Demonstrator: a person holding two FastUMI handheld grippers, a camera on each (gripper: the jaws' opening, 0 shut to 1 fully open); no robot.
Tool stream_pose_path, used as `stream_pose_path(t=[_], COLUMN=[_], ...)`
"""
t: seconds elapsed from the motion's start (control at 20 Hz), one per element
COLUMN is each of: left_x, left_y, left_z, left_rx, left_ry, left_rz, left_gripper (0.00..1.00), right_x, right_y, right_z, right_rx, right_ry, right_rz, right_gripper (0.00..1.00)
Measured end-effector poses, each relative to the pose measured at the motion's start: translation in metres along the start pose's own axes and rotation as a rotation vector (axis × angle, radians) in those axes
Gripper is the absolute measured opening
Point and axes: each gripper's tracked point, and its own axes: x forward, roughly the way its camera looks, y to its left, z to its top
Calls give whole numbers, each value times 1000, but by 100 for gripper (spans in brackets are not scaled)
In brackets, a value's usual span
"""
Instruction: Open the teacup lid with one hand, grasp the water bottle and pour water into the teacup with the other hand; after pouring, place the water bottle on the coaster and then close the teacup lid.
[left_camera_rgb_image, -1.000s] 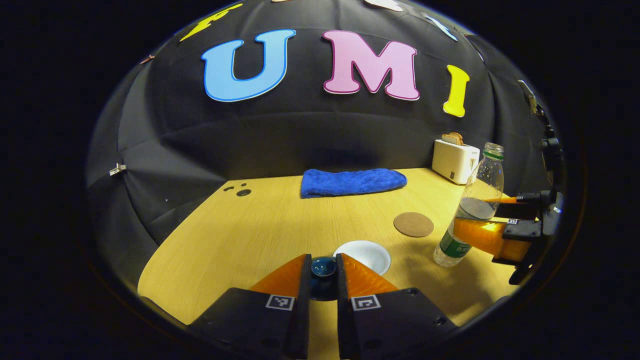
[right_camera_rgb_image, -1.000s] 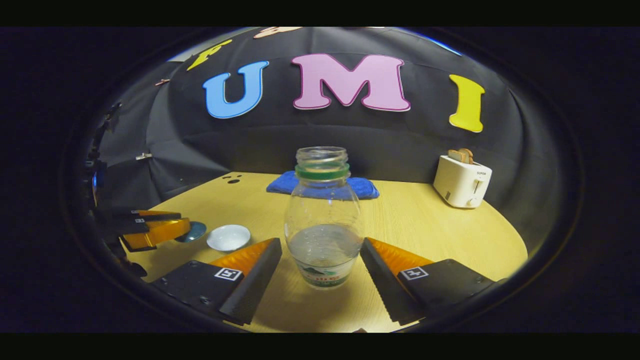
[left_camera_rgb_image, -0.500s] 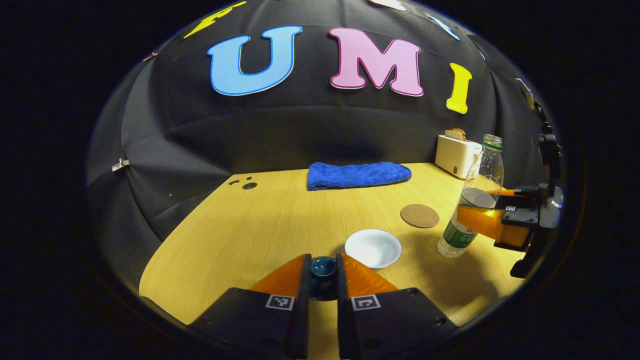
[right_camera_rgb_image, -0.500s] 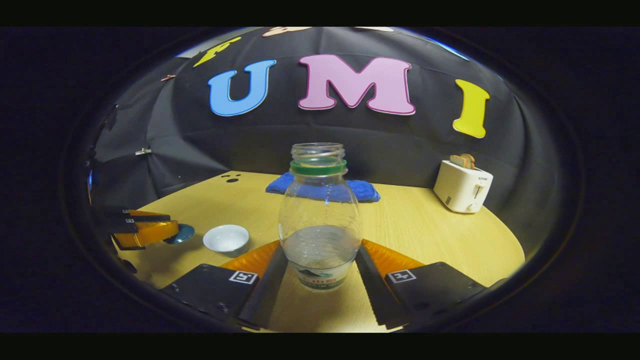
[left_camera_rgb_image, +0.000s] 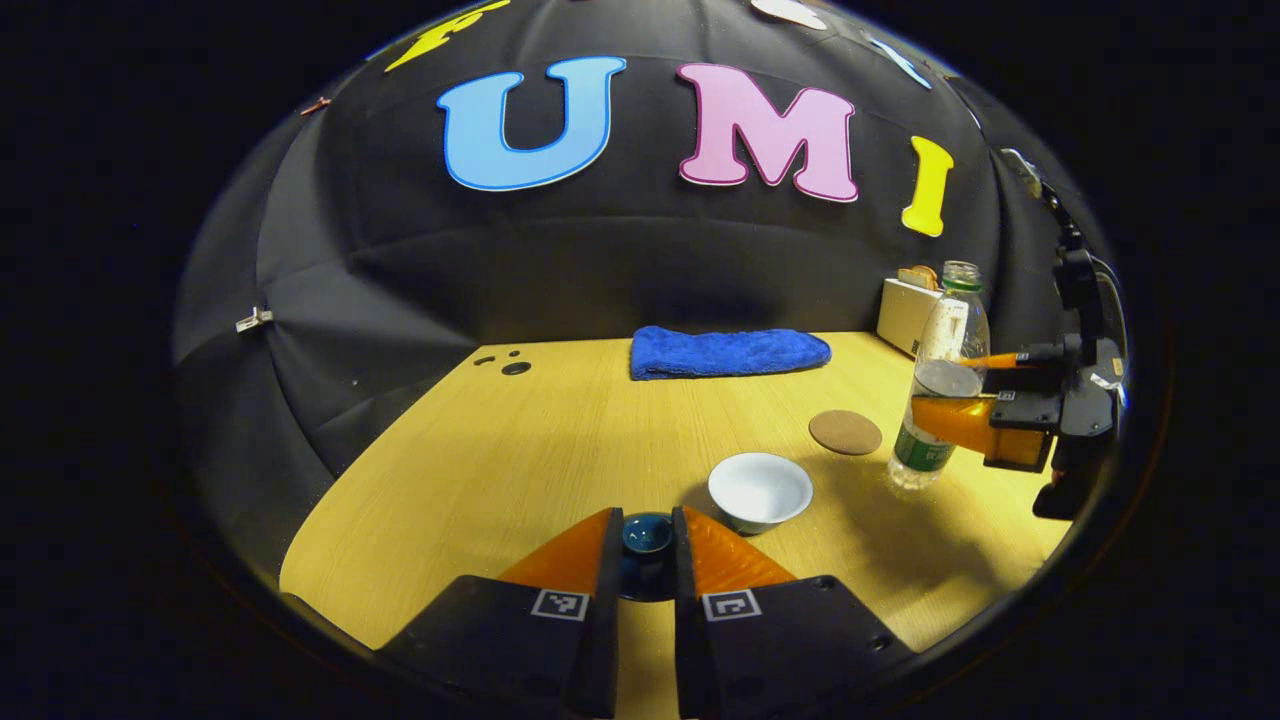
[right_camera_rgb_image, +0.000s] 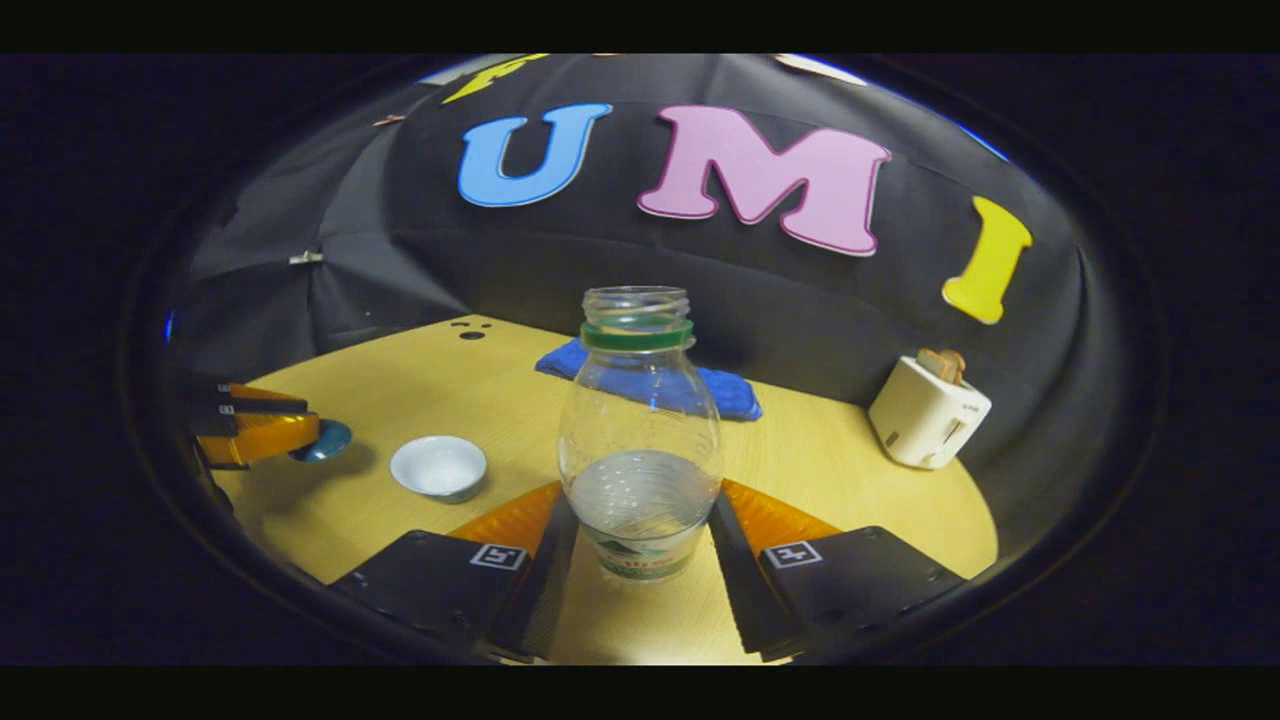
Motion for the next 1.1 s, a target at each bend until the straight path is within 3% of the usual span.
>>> stream_pose_path(t=[0.25, 0.45, 0.5, 0.55, 0.75, 0.8, 1.1], left_x=[-19, -34, -38, -41, -51, -54, -66], left_y=[16, 32, 36, 41, 61, 65, 85], left_z=[4, 5, 4, 1, -11, -13, -21], left_rx=[-27, -83, -96, -111, -177, -190, -187], left_ry=[-28, -54, -59, -63, -53, -53, -48], left_rz=[25, 51, 59, 69, 119, 126, 147], left_gripper=[27, 23, 27, 24, 27, 23, 27], right_x=[13, 26, 30, 33, 43, 44, 59], right_y=[-4, 15, 19, 24, 38, 38, 40], right_z=[20, 28, 25, 23, 11, 9, -9], right_rx=[-265, -486, -535, -588, -712, -741, -906], right_ry=[-8, -18, -20, -18, 16, 25, 87], right_rz=[-29, 11, 25, 40, 67, 67, 70], right_gripper=[70, 70, 70, 70, 70, 70, 70])
